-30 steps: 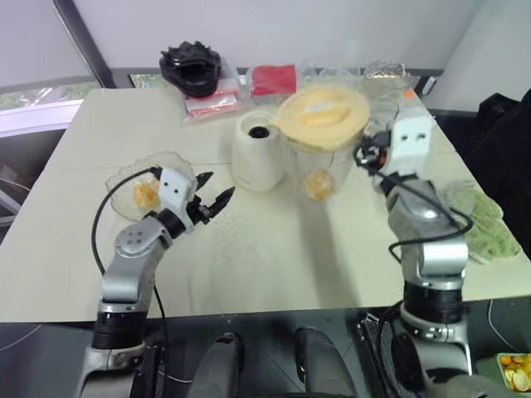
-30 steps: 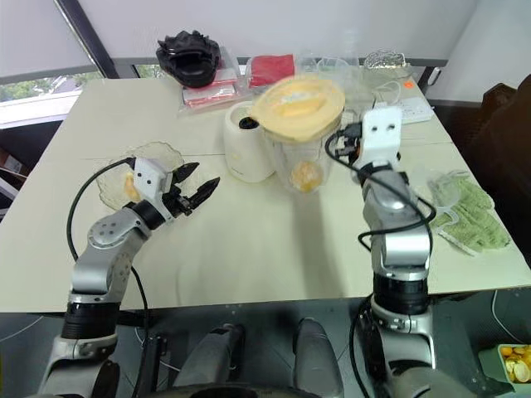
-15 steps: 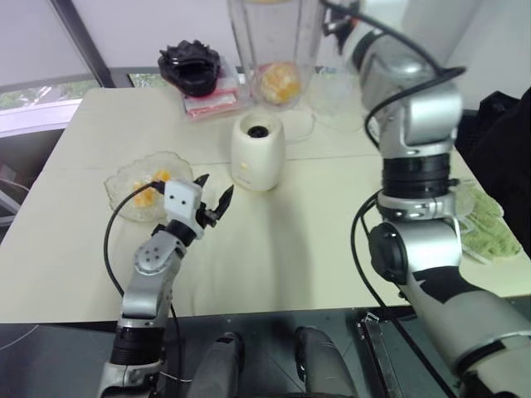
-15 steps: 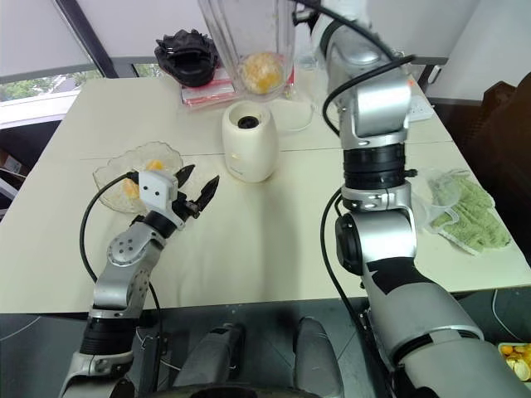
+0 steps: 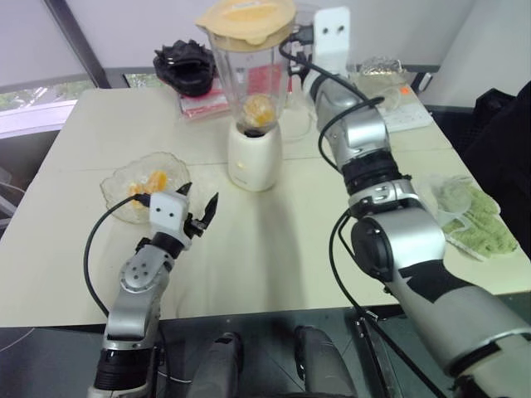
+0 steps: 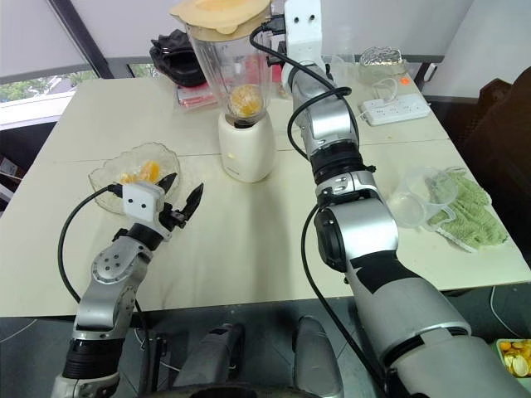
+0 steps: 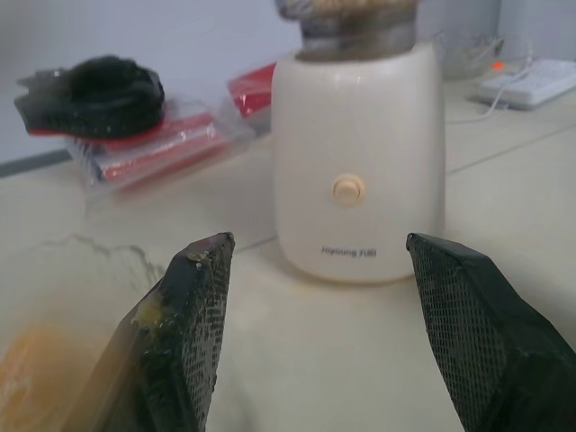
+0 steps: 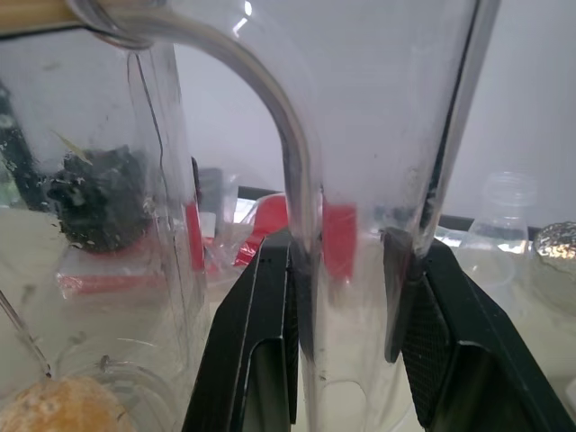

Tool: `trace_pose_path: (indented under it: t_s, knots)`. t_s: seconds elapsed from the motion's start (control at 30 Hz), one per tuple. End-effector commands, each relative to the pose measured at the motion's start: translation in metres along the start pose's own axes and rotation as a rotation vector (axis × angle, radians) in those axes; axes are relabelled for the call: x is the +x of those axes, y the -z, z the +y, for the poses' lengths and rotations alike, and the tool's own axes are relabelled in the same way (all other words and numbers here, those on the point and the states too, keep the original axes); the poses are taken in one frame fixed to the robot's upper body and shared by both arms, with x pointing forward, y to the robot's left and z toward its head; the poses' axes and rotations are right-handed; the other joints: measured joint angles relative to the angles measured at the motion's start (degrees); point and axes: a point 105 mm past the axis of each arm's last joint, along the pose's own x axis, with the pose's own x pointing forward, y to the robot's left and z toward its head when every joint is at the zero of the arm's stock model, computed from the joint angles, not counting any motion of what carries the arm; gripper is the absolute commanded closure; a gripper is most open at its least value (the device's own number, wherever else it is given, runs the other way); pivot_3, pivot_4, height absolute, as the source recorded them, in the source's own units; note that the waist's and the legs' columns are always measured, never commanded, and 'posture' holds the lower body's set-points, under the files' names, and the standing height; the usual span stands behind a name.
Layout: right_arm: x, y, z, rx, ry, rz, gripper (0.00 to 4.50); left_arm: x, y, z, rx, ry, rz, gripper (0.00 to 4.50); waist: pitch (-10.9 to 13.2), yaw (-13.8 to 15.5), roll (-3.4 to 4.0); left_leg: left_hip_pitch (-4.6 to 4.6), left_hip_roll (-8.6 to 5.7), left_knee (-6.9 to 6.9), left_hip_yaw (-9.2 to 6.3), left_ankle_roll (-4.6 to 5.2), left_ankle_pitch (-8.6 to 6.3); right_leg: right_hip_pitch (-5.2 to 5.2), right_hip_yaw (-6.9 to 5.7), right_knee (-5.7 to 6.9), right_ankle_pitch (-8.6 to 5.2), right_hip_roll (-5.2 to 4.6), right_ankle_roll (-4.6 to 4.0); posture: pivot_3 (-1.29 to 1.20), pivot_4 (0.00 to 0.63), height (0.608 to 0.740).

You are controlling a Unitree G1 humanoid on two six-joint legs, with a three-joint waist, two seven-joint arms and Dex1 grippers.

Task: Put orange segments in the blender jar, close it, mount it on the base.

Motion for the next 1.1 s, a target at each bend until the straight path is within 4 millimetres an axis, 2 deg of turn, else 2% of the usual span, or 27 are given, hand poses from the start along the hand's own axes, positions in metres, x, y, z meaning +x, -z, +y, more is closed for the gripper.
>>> trace_pose_path:
  t_s: [0.03, 0.23, 0.6, 0.77, 0.93, 1.1]
  knots:
    - [0.001, -0.036, 0.009, 0.018, -0.010, -0.109, 3.58, -0.003, -0.013, 0.005, 0.030, -0.027, -0.035, 1.34, 0.0, -0.1, 0.00, 0.01, 0.00, 0.00, 0.00, 0.00, 0.00, 0.00, 0.00, 0.02, 0.00, 0.00, 0.00, 0.00, 0.150, 0.740]
    - [-0.002, -0.035, 0.019, 0.023, -0.015, -0.098, 3.58, -0.004, -0.015, 0.011, 0.043, -0.047, -0.030, 1.34, 0.0, -0.2, 0.00, 0.02, 0.01, 0.01, -0.01, 0.00, 0.00, 0.00, 0.00, 0.04, 0.00, 0.01, 0.00, 0.00, 0.150, 0.740]
    - [-0.010, -0.033, 0.024, 0.006, 0.021, -0.089, 3.58, -0.004, -0.013, 0.011, 0.045, -0.052, -0.021, 1.34, 0.0, -0.2, 0.01, 0.02, 0.03, 0.01, -0.01, -0.01, 0.01, -0.02, 0.00, 0.05, 0.01, 0.02, -0.02, 0.00, 0.150, 0.740]
    - [-0.013, -0.018, 0.017, 0.009, 0.088, -0.058, 3.58, -0.004, -0.012, 0.011, 0.044, -0.054, -0.015, 1.34, 0.0, -0.1, 0.00, 0.02, 0.03, -0.01, -0.01, -0.01, 0.01, -0.04, 0.00, 0.05, 0.01, 0.02, -0.02, 0.00, 0.150, 0.740]
    - [-0.019, -0.007, 0.025, -0.004, 0.077, -0.042, 3.58, -0.005, -0.010, 0.011, 0.045, -0.053, -0.007, 1.34, 0.0, -0.1, 0.00, 0.02, 0.02, 0.00, -0.01, -0.02, 0.01, -0.03, 0.00, 0.06, 0.01, 0.03, -0.02, 0.00, 0.150, 0.740]
    - [-0.026, 0.018, 0.028, -0.029, 0.058, 0.016, 3.58, -0.005, -0.009, 0.011, 0.047, -0.047, 0.000, 1.34, 0.0, -0.1, 0.01, 0.02, 0.03, 0.00, -0.01, -0.02, 0.01, -0.03, 0.00, 0.06, 0.01, 0.03, -0.02, 0.00, 0.150, 0.740]
